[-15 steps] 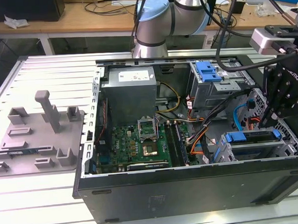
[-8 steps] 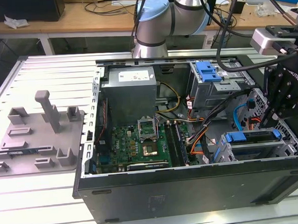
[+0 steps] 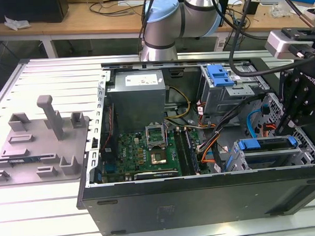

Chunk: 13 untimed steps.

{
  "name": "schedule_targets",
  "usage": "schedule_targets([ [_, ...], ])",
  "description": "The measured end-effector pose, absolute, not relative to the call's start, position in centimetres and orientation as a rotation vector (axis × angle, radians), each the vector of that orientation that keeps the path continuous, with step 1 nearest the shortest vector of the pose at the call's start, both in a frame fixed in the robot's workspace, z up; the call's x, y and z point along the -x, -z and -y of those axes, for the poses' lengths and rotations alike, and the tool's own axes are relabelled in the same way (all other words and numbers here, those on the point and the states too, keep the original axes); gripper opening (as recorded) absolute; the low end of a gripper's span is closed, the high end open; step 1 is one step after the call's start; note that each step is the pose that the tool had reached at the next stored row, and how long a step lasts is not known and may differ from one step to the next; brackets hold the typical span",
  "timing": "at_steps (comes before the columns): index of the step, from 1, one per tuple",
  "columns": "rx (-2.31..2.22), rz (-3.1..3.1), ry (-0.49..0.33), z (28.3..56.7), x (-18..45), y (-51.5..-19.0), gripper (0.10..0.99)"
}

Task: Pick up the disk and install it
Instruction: 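Insert the first disk wire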

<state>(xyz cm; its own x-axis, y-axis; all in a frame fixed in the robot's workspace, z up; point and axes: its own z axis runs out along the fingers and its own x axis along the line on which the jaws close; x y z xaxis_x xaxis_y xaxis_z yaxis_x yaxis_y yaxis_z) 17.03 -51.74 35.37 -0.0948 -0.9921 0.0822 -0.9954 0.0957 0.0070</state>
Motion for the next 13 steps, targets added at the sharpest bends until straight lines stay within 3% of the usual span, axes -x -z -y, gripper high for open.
schedule_targets([
  [13, -2.068, 2.276, -0.077, 51.83, -17.03, -35.14, 0.165],
])
